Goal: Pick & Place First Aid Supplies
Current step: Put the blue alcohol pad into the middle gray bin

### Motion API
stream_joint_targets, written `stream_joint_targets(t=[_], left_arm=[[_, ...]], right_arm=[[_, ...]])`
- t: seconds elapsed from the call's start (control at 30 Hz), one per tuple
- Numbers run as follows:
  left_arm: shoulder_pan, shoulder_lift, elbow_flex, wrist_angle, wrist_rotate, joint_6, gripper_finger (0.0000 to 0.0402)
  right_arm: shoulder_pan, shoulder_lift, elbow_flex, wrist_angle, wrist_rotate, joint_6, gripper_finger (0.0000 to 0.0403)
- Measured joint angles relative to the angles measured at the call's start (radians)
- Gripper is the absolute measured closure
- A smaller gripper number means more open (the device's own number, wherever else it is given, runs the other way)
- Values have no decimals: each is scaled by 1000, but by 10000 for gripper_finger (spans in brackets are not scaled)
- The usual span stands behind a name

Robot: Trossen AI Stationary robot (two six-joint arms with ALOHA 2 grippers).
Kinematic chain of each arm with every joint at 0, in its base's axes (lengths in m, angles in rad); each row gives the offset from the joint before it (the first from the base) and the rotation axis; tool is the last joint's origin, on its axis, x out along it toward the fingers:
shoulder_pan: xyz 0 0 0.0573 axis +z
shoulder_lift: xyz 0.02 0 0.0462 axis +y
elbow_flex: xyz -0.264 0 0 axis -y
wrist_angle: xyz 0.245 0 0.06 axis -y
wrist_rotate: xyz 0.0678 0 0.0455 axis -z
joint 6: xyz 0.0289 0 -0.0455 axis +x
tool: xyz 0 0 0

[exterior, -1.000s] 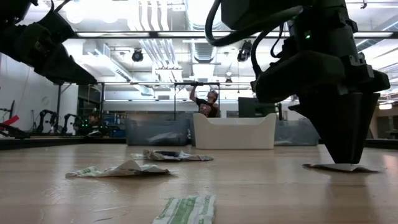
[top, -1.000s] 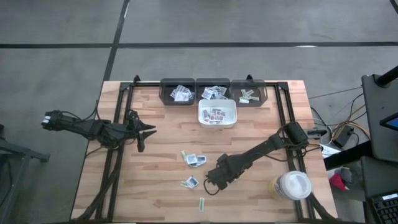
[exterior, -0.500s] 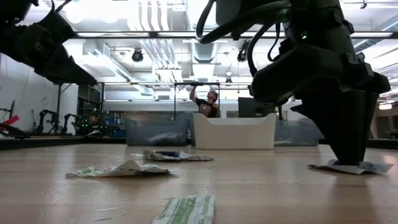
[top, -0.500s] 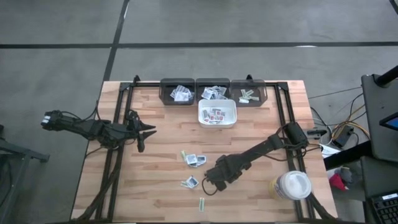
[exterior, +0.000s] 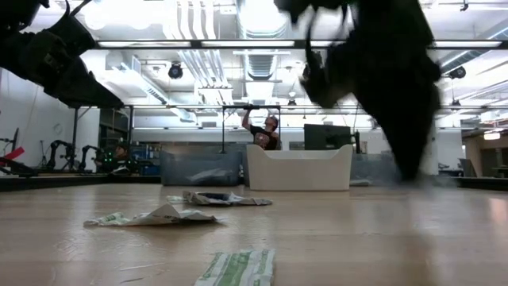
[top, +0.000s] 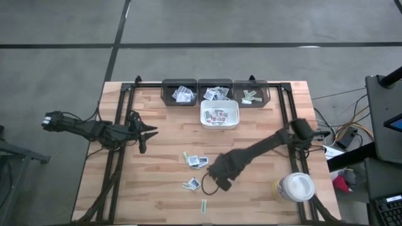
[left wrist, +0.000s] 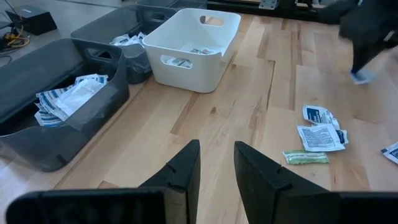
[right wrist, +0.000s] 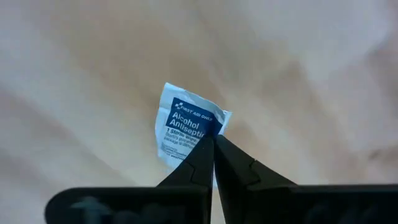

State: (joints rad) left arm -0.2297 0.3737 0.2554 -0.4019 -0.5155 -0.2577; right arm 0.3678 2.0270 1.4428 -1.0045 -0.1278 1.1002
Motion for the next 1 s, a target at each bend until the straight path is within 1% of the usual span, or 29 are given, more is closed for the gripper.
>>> stream_joint_targets(t=[0.13, 0.23, 0.4, 0.57, 0.63, 0.7, 0.77, 0.83, 1.0], left_arm=[[0, 0, 0, 0, -2, 0, 307], [0, 0, 0, 0, -3, 0, 307], [0, 0, 0, 0, -3, 10, 307], [0, 0, 0, 1, -3, 51, 307], [0, 1, 0, 1, -7, 52, 307], [0, 1, 0, 2, -10, 52, 307], [0, 0, 0, 3, -10, 52, 307], [0, 0, 0, 5, -10, 53, 307], [0, 1, 0, 6, -10, 53, 307]], right_arm=[[-45, -87, 4, 73, 81, -209, 395], [-89, -138, 4, 143, 197, -342, 395], [-187, -232, 5, 276, 490, -522, 394], [-300, -299, 6, 358, 817, -620, 394], [-356, -315, 7, 372, 896, -659, 394], [-418, -319, 12, 375, 910, -695, 394], [-483, -319, 29, 376, 879, -730, 394], [-553, -312, 54, 376, 812, -761, 394], [-728, -278, 110, 332, 601, -780, 394]])
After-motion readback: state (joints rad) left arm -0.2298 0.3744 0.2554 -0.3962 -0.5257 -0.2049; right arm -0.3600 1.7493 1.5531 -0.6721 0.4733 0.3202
